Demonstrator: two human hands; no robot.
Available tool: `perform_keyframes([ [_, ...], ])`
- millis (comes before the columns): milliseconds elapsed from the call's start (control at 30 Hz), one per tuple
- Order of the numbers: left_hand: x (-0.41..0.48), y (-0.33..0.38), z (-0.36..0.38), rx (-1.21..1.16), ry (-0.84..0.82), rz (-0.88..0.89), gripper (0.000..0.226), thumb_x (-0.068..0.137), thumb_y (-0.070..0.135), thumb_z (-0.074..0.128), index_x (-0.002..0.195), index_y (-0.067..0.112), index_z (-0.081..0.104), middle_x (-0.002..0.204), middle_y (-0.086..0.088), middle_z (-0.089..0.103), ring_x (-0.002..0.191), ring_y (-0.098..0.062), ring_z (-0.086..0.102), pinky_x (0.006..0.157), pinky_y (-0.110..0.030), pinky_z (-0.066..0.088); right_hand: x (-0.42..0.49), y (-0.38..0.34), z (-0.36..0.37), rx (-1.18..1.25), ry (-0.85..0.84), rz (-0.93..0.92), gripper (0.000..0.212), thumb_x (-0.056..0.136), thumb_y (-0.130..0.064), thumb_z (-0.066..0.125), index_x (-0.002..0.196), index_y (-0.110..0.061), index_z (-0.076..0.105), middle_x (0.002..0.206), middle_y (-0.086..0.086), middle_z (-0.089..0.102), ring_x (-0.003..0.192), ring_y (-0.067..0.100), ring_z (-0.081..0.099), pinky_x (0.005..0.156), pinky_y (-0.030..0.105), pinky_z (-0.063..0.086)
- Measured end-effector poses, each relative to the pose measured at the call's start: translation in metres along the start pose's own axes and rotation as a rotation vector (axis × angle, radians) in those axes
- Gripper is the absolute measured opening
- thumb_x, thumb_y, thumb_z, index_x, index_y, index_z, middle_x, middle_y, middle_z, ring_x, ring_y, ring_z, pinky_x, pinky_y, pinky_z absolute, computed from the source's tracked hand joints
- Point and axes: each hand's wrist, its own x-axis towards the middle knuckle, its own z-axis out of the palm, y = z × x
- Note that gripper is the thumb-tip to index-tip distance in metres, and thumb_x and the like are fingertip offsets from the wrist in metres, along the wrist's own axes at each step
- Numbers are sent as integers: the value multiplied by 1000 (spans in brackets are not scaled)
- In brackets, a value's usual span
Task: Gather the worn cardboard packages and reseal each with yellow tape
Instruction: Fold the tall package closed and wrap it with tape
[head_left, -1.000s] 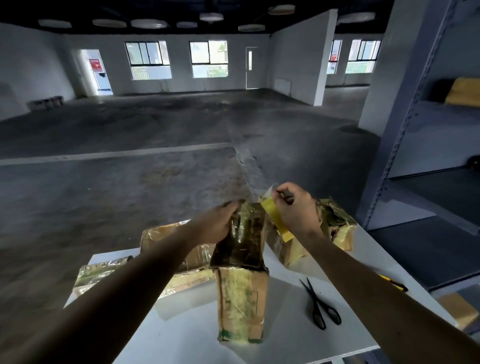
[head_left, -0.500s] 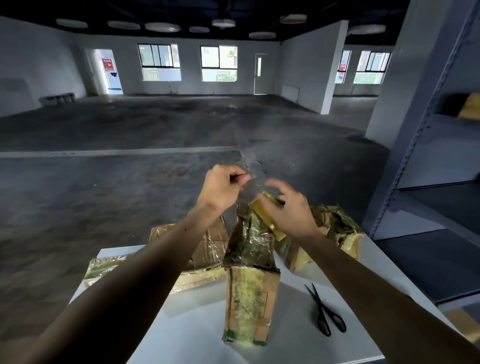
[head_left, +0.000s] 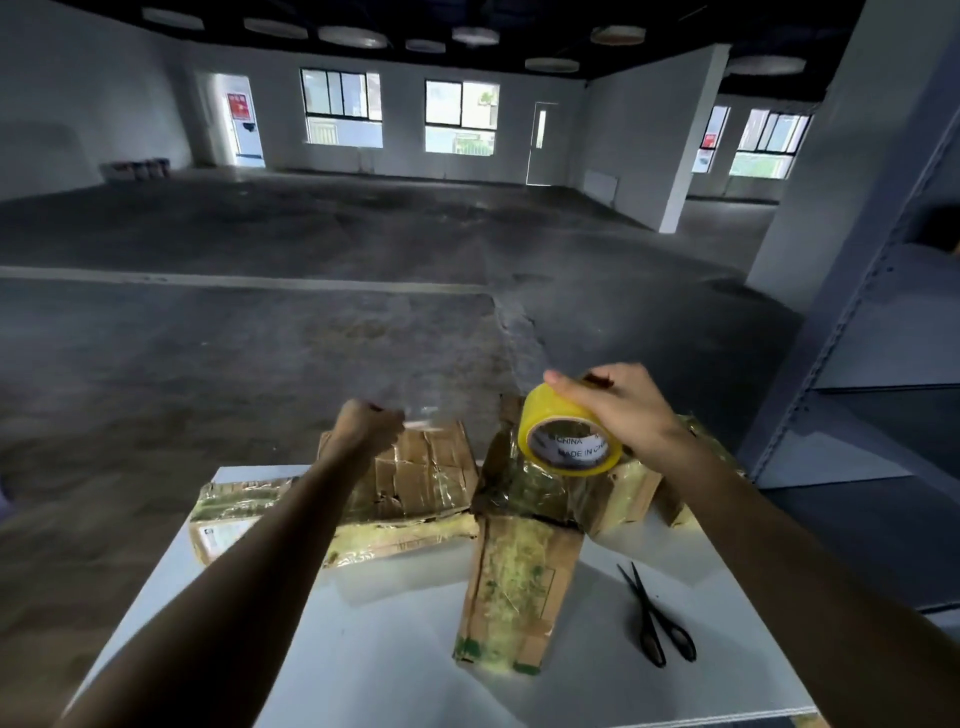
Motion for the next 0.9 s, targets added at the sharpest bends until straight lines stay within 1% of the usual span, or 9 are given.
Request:
perform_keyframes([
  [67, -12, -22, 16, 22, -87, -90, 26, 94, 14, 61, 69, 7, 64, 63, -7, 59, 50, -12, 49, 49, -23, 39, 2, -6, 5, 85, 40, 64, 57, 68, -65, 78, 65, -12, 56, 58, 8, 47, 53, 20, 51, 58, 34, 40],
  [167, -21, -50, 41, -118, -149, -229, 21, 96, 12, 62, 76, 6, 61, 56, -1, 49, 37, -7, 38, 36, -17, 27, 3, -10, 14, 197, 84, 190, 45, 72, -51, 83, 68, -9, 67, 69, 9, 70, 67, 26, 70, 69, 38, 57],
  [333, -21, -91, 64, -258, -120, -327, 11, 93, 8, 65, 93, -3, 66, 71, -9, 57, 56, -15, 45, 50, -28, 33, -4, -2, 26, 146, 47, 208, 37, 76, -47, 81, 74, -11, 74, 67, 3, 73, 64, 20, 71, 67, 33, 54],
  [467, -35, -99, 86, -193, -178, -312, 16, 95, 20, 64, 88, 6, 61, 69, -8, 53, 56, -15, 42, 48, -27, 29, -8, 11, 26, 136, 50, 245, 54, 67, -61, 81, 84, -10, 77, 80, 8, 76, 79, 29, 74, 85, 43, 58],
  [567, -48, -95, 108, -163, -268, -324, 16, 90, 16, 66, 88, 0, 63, 66, -9, 54, 54, -16, 44, 49, -24, 31, -14, 15, 25, 196, 58, 264, 48, 71, -57, 81, 83, -11, 76, 77, 5, 75, 78, 27, 73, 77, 38, 58],
  [633, -53, -94, 120, -176, -281, -335, 22, 80, 12, 62, 93, -5, 66, 78, -19, 62, 67, -20, 53, 59, -28, 38, -18, 16, 24, 282, 82, 273, 38, 73, -49, 81, 86, -14, 75, 77, 1, 75, 75, 22, 73, 72, 32, 57],
  [700, -57, -89, 126, -157, -303, -323, 22, 84, 5, 53, 97, -5, 67, 88, -27, 65, 73, -23, 53, 65, -32, 37, -21, 19, 23, 370, 104, 269, 30, 76, -43, 81, 89, -17, 75, 83, 0, 76, 77, 18, 74, 72, 31, 58],
  [800, -62, -86, 126, -75, -392, -333, 28, 91, 5, 50, 109, -11, 64, 76, -18, 62, 61, -21, 49, 58, -26, 35, -24, 23, 22, 441, 86, 266, 19, 82, -36, 78, 87, -18, 75, 79, -2, 76, 71, 13, 73, 63, 27, 57],
  [900, -68, -86, 125, 41, -456, -336, 37, 95, 8, 47, 124, -14, 52, 90, -28, 63, 65, -26, 58, 45, -20, 31, -27, 25, 19, 450, 79, 281, 17, 84, -35, 76, 87, -18, 75, 81, -1, 77, 75, 16, 74, 70, 31, 60],
])
